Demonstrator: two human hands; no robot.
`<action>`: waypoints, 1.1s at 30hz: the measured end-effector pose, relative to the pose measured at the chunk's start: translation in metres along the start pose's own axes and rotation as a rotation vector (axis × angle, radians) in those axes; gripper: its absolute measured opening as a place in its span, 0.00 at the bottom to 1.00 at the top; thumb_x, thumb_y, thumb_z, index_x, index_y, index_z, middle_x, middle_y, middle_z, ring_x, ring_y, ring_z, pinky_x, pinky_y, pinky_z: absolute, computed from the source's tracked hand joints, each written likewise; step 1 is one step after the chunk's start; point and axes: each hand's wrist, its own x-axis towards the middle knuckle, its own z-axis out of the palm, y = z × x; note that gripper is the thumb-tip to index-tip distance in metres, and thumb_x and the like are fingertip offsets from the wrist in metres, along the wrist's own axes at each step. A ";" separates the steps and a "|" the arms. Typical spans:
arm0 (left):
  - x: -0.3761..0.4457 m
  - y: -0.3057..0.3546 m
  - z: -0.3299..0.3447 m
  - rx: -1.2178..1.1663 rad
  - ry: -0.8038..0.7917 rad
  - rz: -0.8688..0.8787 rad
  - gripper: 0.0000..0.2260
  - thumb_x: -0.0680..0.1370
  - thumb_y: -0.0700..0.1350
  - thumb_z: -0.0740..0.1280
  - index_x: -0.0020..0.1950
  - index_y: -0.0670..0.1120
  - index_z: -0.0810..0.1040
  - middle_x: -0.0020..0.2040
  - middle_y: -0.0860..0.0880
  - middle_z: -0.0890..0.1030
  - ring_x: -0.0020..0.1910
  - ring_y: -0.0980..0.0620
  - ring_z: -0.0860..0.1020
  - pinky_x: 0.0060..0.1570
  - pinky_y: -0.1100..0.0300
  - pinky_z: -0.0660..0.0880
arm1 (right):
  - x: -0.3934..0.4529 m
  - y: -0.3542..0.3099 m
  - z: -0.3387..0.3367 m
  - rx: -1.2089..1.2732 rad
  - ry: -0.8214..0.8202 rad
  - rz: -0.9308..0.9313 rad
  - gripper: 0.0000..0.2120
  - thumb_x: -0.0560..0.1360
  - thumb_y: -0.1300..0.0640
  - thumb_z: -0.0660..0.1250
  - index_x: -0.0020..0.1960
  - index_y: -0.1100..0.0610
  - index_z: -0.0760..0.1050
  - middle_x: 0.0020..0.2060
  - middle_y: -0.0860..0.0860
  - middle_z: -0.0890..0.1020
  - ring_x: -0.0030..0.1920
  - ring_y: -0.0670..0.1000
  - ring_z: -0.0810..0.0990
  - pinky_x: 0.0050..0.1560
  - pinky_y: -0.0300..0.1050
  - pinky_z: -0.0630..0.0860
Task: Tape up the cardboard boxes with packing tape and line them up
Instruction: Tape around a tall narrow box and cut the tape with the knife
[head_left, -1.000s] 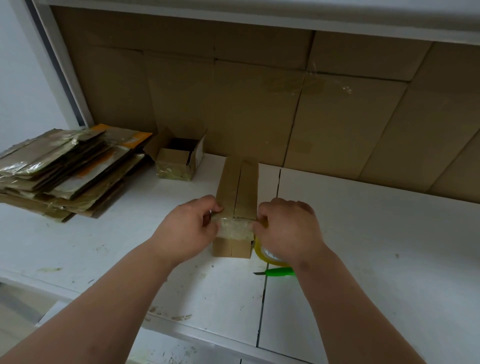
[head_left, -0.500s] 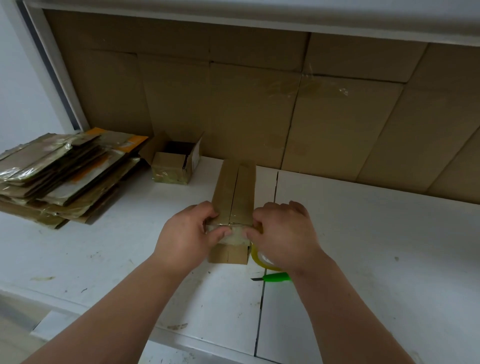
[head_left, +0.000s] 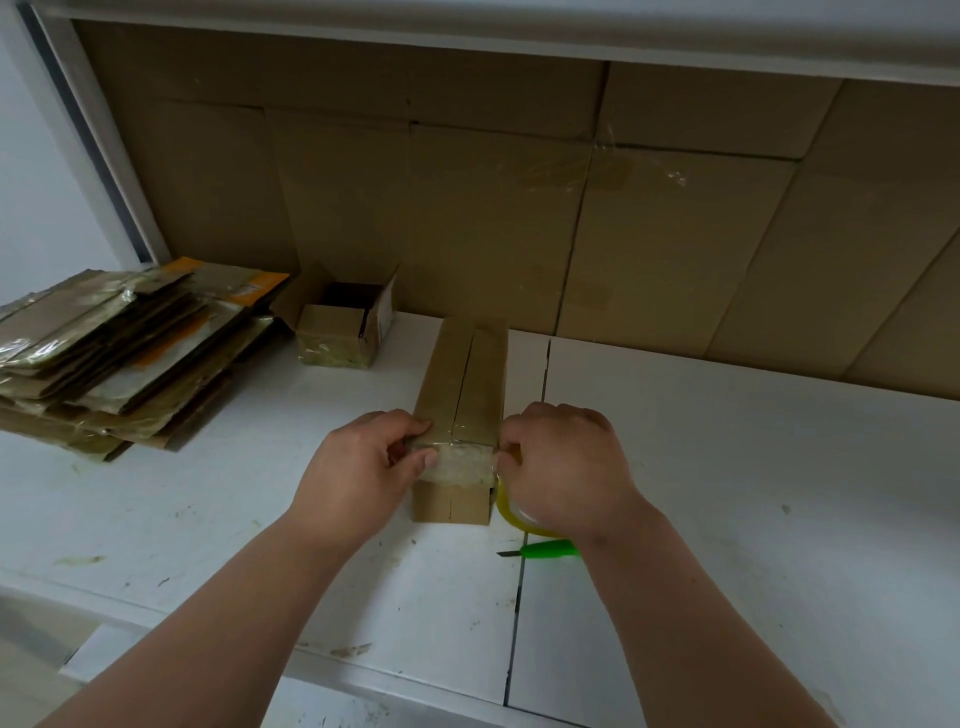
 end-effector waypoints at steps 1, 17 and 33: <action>0.000 0.001 -0.001 0.010 -0.005 -0.006 0.12 0.74 0.46 0.75 0.57 0.48 0.84 0.40 0.59 0.77 0.39 0.63 0.75 0.37 0.75 0.66 | 0.000 -0.004 0.002 -0.004 0.063 0.020 0.08 0.72 0.54 0.62 0.37 0.51 0.78 0.34 0.48 0.77 0.35 0.53 0.76 0.47 0.49 0.75; 0.000 0.027 -0.006 0.228 -0.079 -0.158 0.28 0.72 0.70 0.64 0.63 0.51 0.76 0.59 0.52 0.72 0.55 0.52 0.74 0.47 0.57 0.75 | -0.026 0.034 -0.020 0.365 -0.215 0.331 0.31 0.70 0.48 0.72 0.70 0.45 0.64 0.59 0.47 0.73 0.60 0.52 0.73 0.59 0.53 0.75; 0.034 0.022 -0.027 0.087 -0.191 -0.225 0.24 0.69 0.50 0.75 0.64 0.49 0.78 0.58 0.51 0.74 0.51 0.54 0.73 0.47 0.62 0.68 | -0.045 -0.030 -0.023 0.934 -0.123 0.291 0.21 0.69 0.47 0.77 0.57 0.40 0.71 0.50 0.41 0.77 0.50 0.46 0.79 0.49 0.52 0.82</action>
